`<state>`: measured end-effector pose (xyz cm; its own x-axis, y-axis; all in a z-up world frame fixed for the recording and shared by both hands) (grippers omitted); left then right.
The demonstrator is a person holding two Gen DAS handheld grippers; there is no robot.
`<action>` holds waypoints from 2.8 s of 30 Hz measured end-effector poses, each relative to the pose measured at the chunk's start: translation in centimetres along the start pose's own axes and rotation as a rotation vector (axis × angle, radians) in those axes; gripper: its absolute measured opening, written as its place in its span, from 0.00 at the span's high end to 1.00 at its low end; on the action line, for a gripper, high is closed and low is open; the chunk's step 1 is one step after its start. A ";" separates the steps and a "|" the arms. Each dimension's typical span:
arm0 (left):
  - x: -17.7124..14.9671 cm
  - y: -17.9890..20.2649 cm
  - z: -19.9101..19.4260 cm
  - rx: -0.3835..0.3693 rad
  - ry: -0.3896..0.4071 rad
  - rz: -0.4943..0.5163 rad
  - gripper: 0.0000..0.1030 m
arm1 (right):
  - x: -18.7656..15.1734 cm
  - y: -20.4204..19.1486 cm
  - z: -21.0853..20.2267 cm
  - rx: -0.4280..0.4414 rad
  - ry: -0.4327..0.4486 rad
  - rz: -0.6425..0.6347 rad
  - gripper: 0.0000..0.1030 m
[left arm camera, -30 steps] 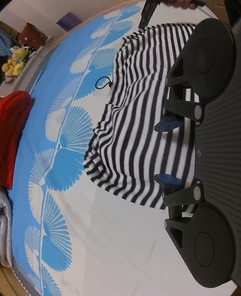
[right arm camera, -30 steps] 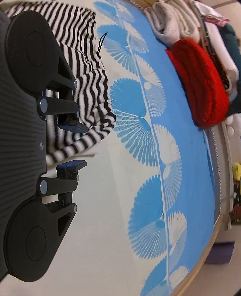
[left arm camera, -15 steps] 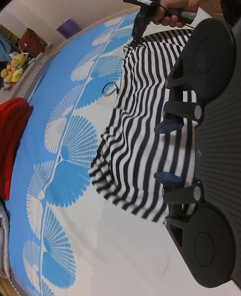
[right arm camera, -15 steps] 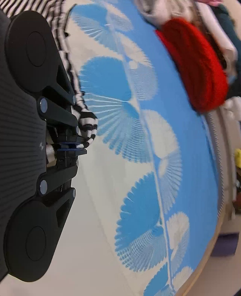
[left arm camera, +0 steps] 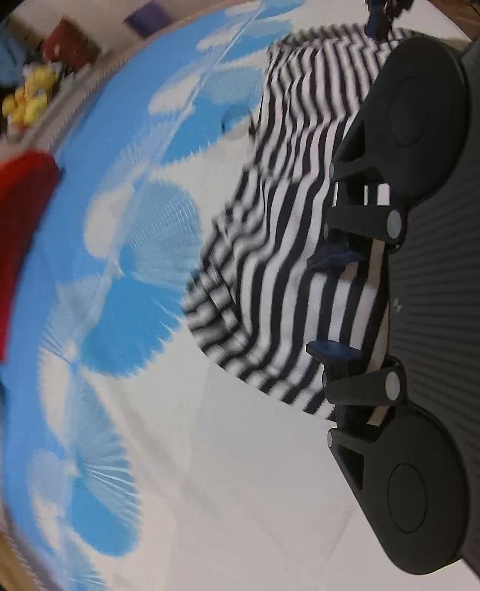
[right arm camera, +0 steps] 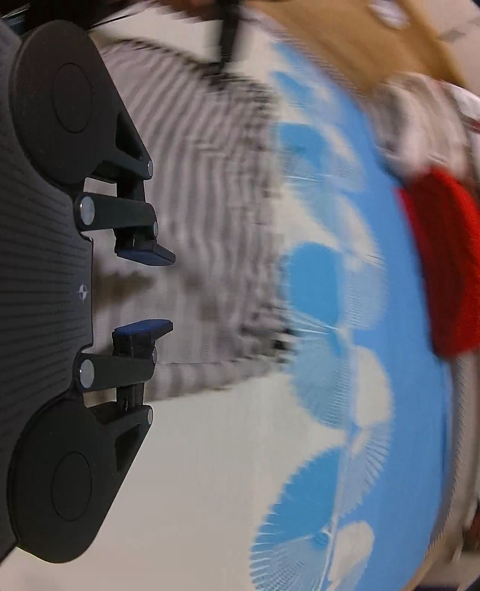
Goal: Fold small clothes
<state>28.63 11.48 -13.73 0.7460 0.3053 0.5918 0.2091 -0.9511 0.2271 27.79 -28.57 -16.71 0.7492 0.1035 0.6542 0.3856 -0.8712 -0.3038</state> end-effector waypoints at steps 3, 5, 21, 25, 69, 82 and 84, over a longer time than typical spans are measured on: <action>-0.8 1.8 -2.5 -0.139 -0.001 -0.001 0.56 | -2.6 0.8 -0.6 -0.034 -0.078 -0.041 0.68; -2.1 3.1 -3.7 -0.224 -0.037 0.050 0.56 | -3.5 1.2 -1.5 -0.045 -0.096 -0.040 0.68; -10.9 -0.5 -3.6 -0.073 -0.273 0.309 0.52 | -9.0 2.7 -4.2 -0.224 -0.195 -0.049 0.68; -8.0 -0.1 -7.2 -0.073 -0.078 0.313 0.52 | -6.8 2.5 -6.8 -0.296 -0.061 -0.020 0.68; -5.6 -17.4 -20.8 0.074 0.323 -0.190 0.50 | -5.4 -29.2 -0.4 -0.087 0.245 -0.266 0.89; -5.9 -23.3 -21.8 0.085 0.324 -0.285 0.51 | -10.6 -44.9 9.1 0.122 0.063 -0.775 0.55; -5.9 -24.2 -21.8 0.088 0.322 -0.291 0.50 | -10.1 -45.1 9.5 0.120 0.075 -0.765 0.54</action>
<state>5.35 33.64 -5.84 0.4157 0.5467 0.7268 0.4450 -0.8192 0.3617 8.00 14.22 -16.20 0.2142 0.6185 0.7561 0.8396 -0.5122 0.1811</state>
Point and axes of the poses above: each gripper's, at about its wrist camera, not at the fingertips, and z roughly the way its jaws point, y to its right, x to its top, the point moved 10 cm from there along z, roughly the way its jaws point, and after that the axes turned 10 degrees about y, right-handed, at the moved point
